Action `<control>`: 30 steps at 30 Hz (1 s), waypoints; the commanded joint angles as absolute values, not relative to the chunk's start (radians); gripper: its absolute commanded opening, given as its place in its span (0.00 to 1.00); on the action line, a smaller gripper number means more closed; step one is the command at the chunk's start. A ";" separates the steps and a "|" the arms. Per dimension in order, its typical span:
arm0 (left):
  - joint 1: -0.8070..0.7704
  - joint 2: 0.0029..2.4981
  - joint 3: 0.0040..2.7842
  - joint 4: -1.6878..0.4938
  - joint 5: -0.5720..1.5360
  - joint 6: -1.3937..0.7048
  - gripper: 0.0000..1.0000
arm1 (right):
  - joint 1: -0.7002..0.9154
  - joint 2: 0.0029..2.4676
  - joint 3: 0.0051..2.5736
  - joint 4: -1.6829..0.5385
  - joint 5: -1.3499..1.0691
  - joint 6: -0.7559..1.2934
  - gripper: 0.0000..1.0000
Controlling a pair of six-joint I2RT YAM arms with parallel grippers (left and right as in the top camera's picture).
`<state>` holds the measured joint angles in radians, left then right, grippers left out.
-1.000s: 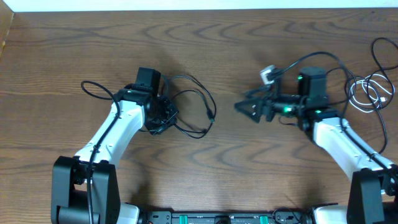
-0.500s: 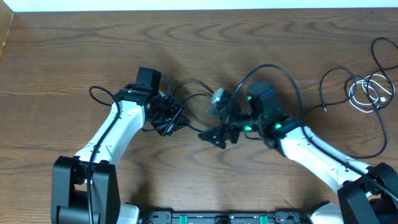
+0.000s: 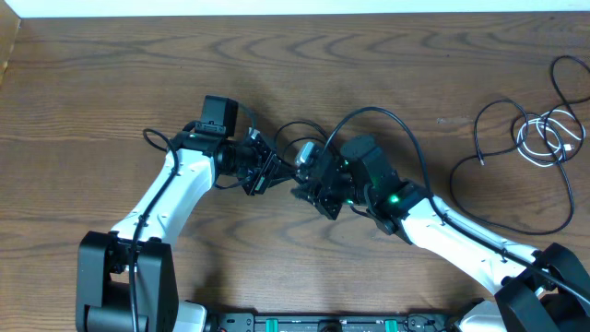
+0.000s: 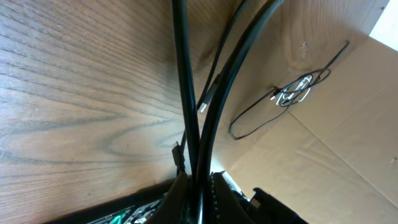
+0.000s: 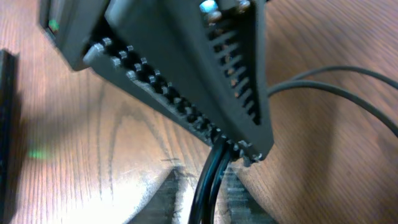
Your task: Untangle cables
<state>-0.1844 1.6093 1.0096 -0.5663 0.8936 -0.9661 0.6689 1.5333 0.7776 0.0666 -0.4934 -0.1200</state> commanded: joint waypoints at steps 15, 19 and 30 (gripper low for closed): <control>-0.182 1.616 1.013 -0.591 0.614 -0.891 0.85 | 0.592 1.479 0.776 0.061 -0.408 -0.084 0.01; -0.182 1.616 1.013 -0.636 0.509 -0.890 0.86 | 0.518 1.411 0.776 0.002 -0.292 -0.040 0.01; -0.182 1.616 1.012 -0.680 0.398 -0.804 0.86 | 0.196 1.361 0.776 -0.251 0.337 0.307 0.01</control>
<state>-0.1844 1.6093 1.0096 -0.6758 0.4446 -0.8570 0.2703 1.3663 0.7765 -0.2169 0.0914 0.1562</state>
